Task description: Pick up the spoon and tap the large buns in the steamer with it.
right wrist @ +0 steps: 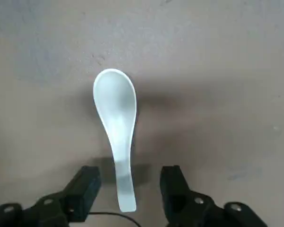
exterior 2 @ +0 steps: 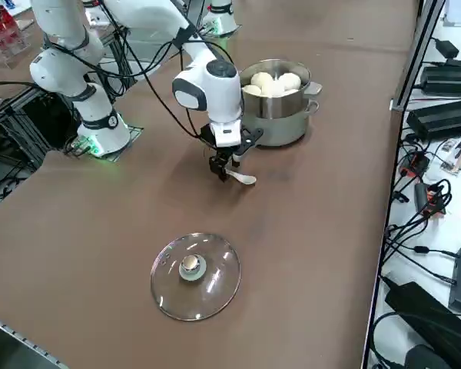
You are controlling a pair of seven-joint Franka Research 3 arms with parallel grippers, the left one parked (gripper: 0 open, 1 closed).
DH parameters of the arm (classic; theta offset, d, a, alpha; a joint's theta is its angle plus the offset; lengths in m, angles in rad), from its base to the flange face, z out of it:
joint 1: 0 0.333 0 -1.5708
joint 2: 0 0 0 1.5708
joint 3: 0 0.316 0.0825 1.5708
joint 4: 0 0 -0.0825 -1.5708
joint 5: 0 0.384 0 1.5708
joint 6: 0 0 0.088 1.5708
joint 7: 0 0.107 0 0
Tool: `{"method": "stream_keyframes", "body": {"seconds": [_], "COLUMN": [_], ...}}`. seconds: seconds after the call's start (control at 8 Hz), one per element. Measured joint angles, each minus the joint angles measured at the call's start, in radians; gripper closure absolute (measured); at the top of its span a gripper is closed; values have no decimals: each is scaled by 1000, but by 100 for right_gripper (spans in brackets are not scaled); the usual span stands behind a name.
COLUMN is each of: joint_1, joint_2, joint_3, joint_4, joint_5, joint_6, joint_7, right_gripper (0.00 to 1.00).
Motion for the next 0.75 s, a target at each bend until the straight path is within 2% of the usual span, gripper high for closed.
{"method": "stream_keyframes", "body": {"seconds": [0.25,0.5,0.75], "joint_1": [0,0,1], "joint_2": [13,15,17], "joint_3": [0,0,1], "joint_4": [0,1,1], "joint_5": [0,0,0], "joint_6": [8,11,12], "joint_7": [0,0,0], "right_gripper": [30,31,40]}}
